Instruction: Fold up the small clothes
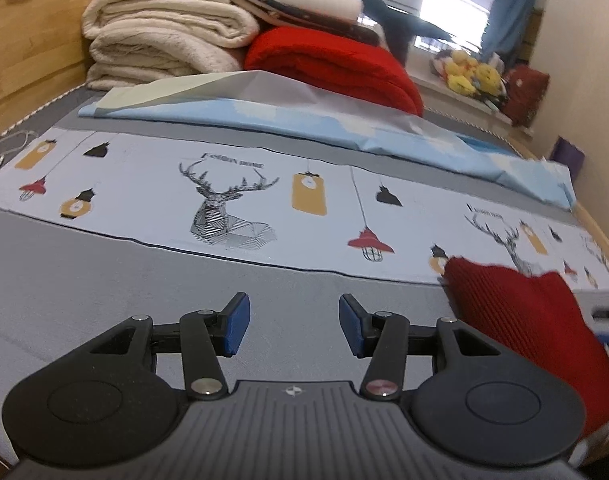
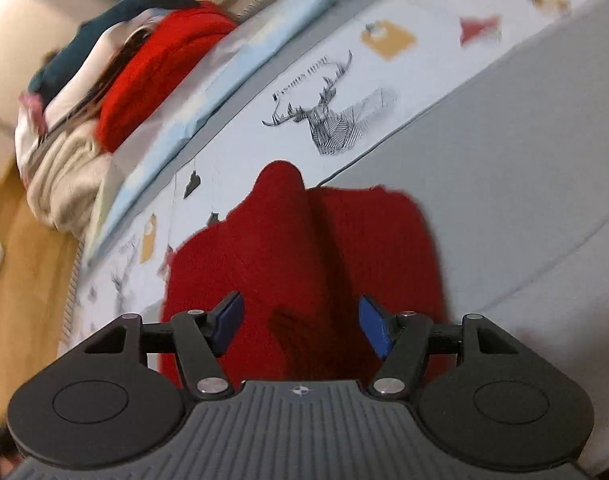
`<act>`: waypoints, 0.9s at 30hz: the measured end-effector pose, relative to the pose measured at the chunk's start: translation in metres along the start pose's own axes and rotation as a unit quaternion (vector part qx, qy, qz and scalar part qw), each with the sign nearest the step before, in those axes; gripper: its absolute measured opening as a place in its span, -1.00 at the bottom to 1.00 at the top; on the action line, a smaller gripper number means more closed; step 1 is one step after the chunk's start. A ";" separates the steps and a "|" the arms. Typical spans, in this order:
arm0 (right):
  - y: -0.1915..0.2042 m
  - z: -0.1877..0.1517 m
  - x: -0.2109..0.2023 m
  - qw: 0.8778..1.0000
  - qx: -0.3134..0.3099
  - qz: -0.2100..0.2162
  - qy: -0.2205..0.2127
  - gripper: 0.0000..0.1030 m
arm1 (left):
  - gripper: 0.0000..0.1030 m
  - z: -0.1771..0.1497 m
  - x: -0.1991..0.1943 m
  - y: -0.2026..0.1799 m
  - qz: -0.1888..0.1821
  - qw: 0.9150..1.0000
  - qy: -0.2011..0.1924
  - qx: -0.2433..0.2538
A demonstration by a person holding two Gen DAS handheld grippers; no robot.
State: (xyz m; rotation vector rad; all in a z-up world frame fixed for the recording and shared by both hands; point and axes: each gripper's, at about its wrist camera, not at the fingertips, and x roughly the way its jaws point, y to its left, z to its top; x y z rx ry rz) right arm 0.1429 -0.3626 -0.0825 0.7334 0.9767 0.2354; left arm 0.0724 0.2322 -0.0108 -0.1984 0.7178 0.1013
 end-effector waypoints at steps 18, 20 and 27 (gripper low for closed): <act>0.020 0.005 -0.031 0.989 -0.106 -0.004 -0.102 -0.65 | 0.09 -0.046 0.019 -0.235 -0.185 0.974 0.075 0.110; 0.002 0.006 -0.009 0.994 -0.089 -0.046 -0.040 -0.65 | 0.08 -0.057 0.030 -0.262 -0.194 0.968 0.094 0.133; -0.003 0.008 -0.038 0.994 -0.078 -0.011 -0.076 -0.37 | -0.11 -0.110 0.060 -0.273 -0.172 0.951 0.188 0.176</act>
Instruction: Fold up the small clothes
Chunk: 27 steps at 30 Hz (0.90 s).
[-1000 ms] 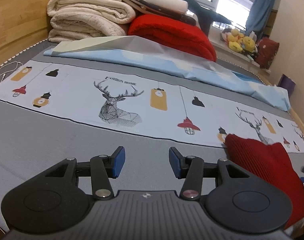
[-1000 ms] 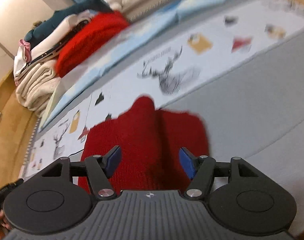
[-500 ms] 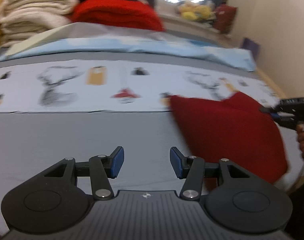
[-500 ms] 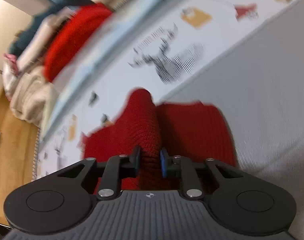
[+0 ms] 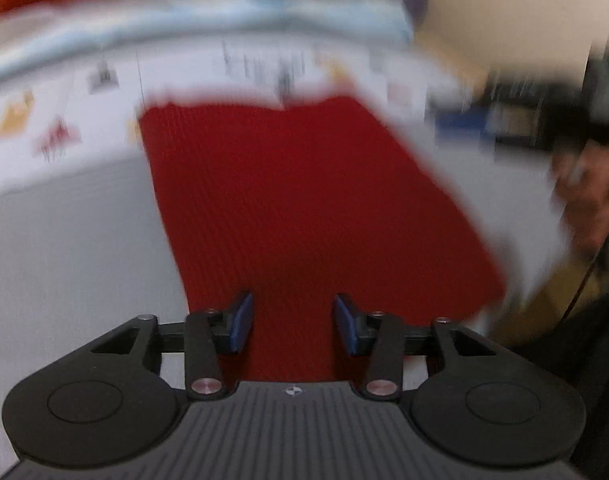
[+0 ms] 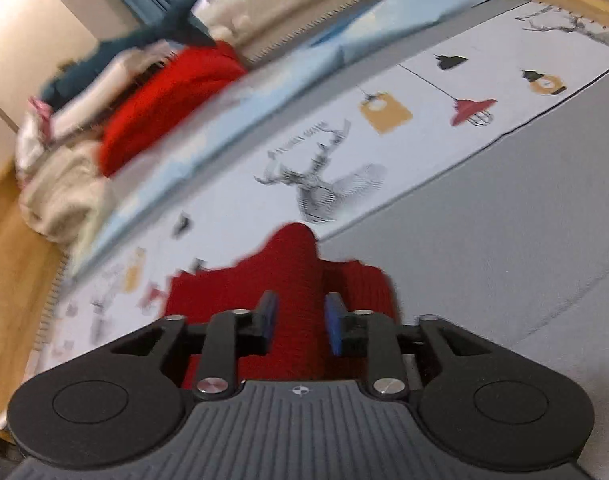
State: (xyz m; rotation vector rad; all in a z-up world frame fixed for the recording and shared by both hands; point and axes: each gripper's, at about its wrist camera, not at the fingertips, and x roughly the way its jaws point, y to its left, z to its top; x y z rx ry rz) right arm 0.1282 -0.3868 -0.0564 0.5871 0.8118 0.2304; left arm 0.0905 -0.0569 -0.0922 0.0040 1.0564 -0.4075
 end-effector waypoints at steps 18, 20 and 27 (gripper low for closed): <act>-0.001 -0.059 0.021 0.970 -0.142 -0.032 0.196 -0.17 | -0.08 -0.015 -0.024 0.016 0.010 1.000 0.024 -0.011; 0.002 -0.057 0.017 0.972 -0.137 -0.033 0.186 -0.12 | 0.05 -0.008 -0.045 0.014 0.017 1.000 0.006 -0.002; -0.006 -0.044 0.009 0.988 -0.074 -0.019 0.136 0.37 | 0.54 0.019 -0.106 0.033 0.020 0.998 -0.057 -0.014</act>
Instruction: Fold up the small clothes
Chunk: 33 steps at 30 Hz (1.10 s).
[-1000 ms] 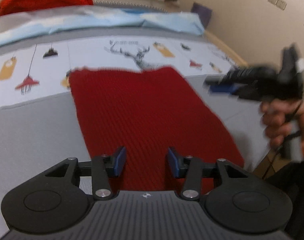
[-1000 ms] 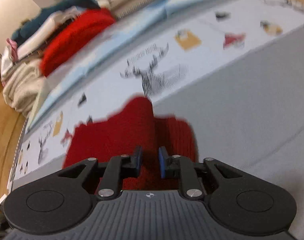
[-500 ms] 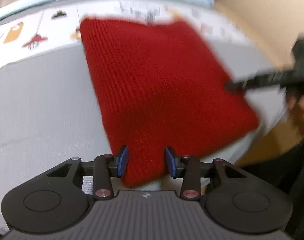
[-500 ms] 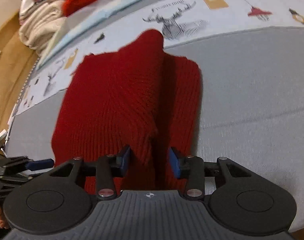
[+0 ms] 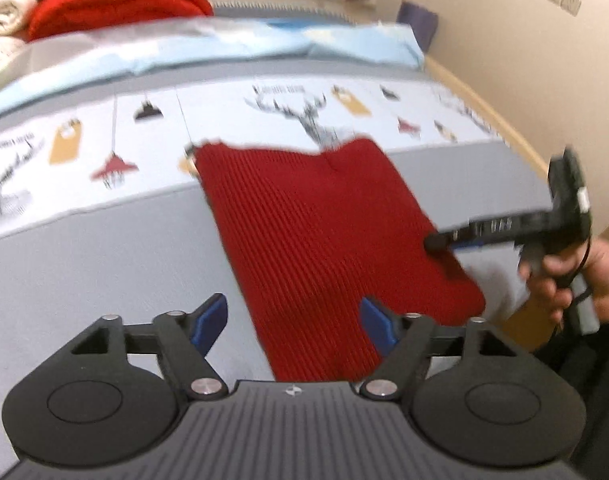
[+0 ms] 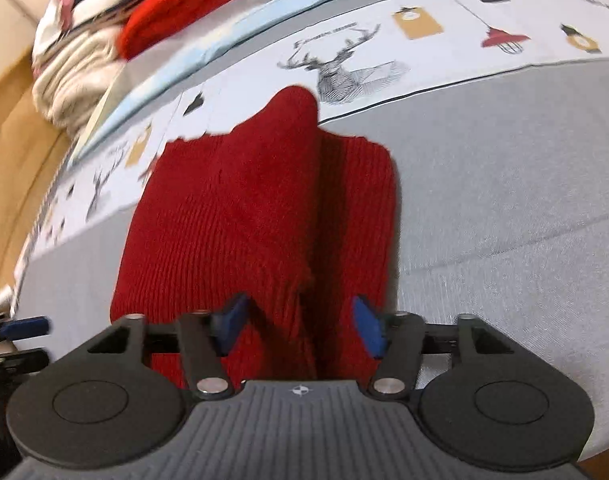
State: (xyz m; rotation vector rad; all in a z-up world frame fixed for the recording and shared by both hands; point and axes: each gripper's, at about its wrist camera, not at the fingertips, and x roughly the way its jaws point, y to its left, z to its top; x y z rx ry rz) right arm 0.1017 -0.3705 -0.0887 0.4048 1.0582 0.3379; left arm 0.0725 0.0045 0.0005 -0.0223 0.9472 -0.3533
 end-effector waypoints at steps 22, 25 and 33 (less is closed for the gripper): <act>-0.023 0.008 0.034 0.993 0.095 0.024 0.062 0.86 | 0.94 0.056 0.138 0.082 -0.085 0.970 0.105 -0.201; -0.023 0.007 0.036 0.992 0.100 0.028 0.064 0.87 | 0.94 0.053 0.154 0.091 -0.077 0.959 0.114 -0.246; -0.025 0.008 0.041 0.991 0.110 0.034 0.065 0.87 | 1.00 0.058 0.176 0.093 -0.086 0.959 0.114 -0.243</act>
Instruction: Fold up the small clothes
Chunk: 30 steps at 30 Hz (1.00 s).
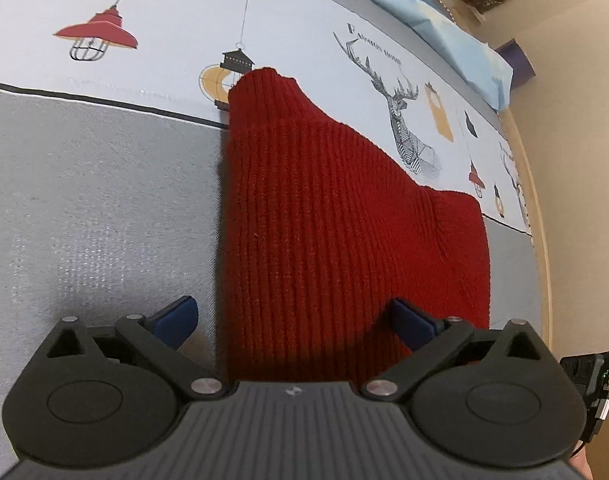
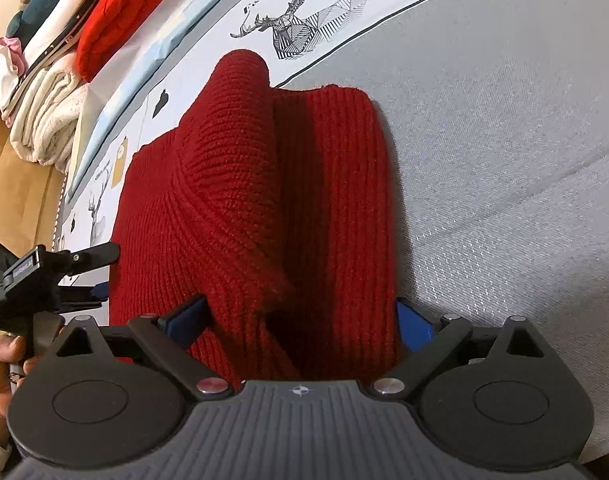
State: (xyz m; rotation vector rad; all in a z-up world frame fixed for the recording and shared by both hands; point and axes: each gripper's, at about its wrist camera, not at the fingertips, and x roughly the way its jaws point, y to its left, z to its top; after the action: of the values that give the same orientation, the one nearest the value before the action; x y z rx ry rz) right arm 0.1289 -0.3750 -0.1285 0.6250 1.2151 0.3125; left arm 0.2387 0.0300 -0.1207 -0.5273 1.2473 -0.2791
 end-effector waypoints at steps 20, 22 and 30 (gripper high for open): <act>0.014 -0.001 -0.005 0.999 -0.023 0.036 -0.013 0.02 | 1.00 0.006 0.039 -0.011 -0.014 1.000 0.017 0.012; 0.017 -0.001 -0.005 0.999 -0.025 0.036 -0.018 -0.04 | 0.98 0.008 0.039 -0.013 -0.012 1.000 0.013 0.010; 0.040 0.006 0.000 0.997 -0.037 0.031 -0.054 -0.14 | 0.29 0.032 -0.006 -0.033 0.016 0.996 -0.063 0.067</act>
State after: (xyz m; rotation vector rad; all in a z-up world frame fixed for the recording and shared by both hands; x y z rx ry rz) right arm 0.1392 -0.3445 -0.1032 0.6080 1.0779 0.3694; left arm 0.2705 0.0120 -0.0917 -0.4020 1.1045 -0.2960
